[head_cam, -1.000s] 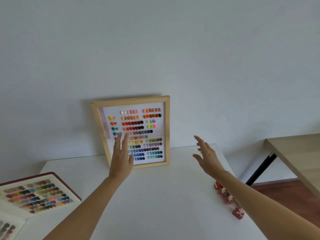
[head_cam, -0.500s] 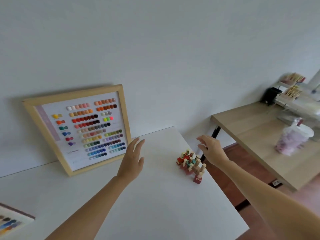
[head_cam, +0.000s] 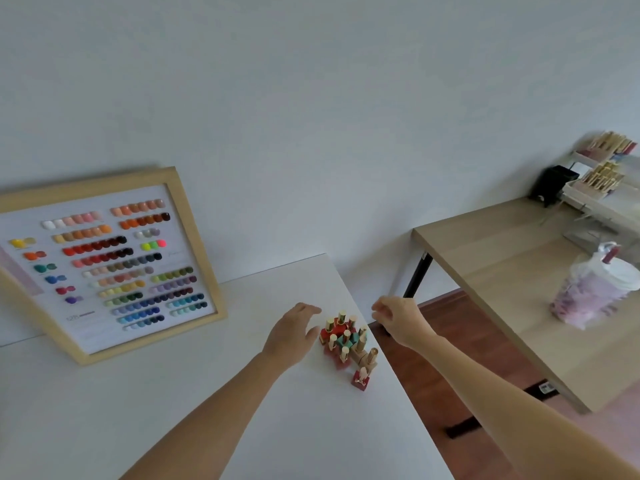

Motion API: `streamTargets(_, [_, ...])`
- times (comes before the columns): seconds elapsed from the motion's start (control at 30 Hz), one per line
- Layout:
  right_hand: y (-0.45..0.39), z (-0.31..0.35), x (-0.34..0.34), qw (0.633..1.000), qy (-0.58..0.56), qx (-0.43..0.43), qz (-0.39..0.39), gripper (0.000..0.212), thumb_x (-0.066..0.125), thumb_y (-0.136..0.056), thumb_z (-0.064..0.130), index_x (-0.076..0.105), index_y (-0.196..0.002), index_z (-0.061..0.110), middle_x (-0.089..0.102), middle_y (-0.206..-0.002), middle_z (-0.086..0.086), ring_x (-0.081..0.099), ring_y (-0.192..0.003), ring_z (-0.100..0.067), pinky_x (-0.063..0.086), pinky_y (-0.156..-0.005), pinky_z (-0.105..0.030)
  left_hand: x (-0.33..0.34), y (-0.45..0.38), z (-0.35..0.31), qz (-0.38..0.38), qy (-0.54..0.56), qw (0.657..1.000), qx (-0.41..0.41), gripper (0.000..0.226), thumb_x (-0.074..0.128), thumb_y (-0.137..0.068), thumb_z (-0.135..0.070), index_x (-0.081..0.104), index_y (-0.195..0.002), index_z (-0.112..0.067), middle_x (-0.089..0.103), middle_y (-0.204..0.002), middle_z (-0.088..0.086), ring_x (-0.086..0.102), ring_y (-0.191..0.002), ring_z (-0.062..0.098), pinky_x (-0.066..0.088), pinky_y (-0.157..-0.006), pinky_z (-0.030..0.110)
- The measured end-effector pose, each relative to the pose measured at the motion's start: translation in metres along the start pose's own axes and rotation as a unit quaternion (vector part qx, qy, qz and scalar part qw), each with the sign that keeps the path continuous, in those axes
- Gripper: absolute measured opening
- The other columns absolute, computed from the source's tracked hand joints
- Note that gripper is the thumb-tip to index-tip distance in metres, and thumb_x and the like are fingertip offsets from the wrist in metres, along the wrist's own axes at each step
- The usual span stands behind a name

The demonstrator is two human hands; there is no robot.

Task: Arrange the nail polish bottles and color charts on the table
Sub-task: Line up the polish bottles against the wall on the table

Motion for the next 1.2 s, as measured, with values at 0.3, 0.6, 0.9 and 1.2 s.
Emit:
streamTargets(0.3, [-0.049,-0.024,0.046,0.993,-0.007,-0.008,0.116,0.028,0.063,-0.088,0.032,0.067,-0.105,0.01,0.071,-0.098,-0.005,0.064,-0.084,-0.017,0.047,-0.075,-0.023,0.048,-0.044,-0.007,0.027,-0.025,0.992,-0.121,0.022,0.065,-0.086,-0.025,0.066,-0.104,-0.012,0.066,-0.1,0.008,0.061,-0.092,0.022,0.051,-0.081,0.031])
streamTargets(0.6, [-0.074,-0.026,0.07,0.989,-0.005,-0.016,0.144,0.026,0.067,-0.084,0.034,0.069,-0.099,0.013,0.073,-0.095,-0.003,0.062,-0.07,-0.011,0.047,-0.064,-0.017,0.057,-0.06,-0.002,0.09,-0.048,0.991,-0.083,0.021,0.064,-0.085,-0.008,0.068,-0.106,-0.009,0.067,-0.103,0.009,0.062,-0.095,0.024,0.053,-0.086,0.035])
streamTargets(0.9, [-0.079,-0.024,0.069,0.985,0.067,-0.079,0.137,0.024,0.057,-0.093,0.025,0.066,-0.111,0.012,0.071,-0.107,-0.005,0.068,-0.09,-0.018,0.055,-0.081,-0.026,0.066,-0.073,-0.012,0.142,-0.098,0.984,-0.043,0.049,0.065,-0.085,-0.017,0.044,-0.129,-0.025,0.059,-0.118,0.003,0.063,-0.101,0.023,0.056,-0.086,0.036])
streamTargets(1.2, [-0.074,-0.025,0.063,0.983,0.065,-0.113,0.129,0.022,0.053,-0.095,0.019,0.065,-0.113,0.015,0.068,-0.108,-0.005,0.066,-0.092,-0.017,0.055,-0.082,-0.027,0.073,-0.079,-0.016,0.105,-0.125,0.985,-0.047,0.021,0.059,-0.09,-0.025,0.063,-0.106,-0.013,0.063,-0.1,0.009,0.063,-0.088,0.026,0.056,-0.078,0.034])
Point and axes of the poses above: each hand's wrist, its own y-axis away from the middle knuckle, its own x-axis out of the palm, z = x × y, the point moved 8 cm from there along -y, towards the middle knuckle
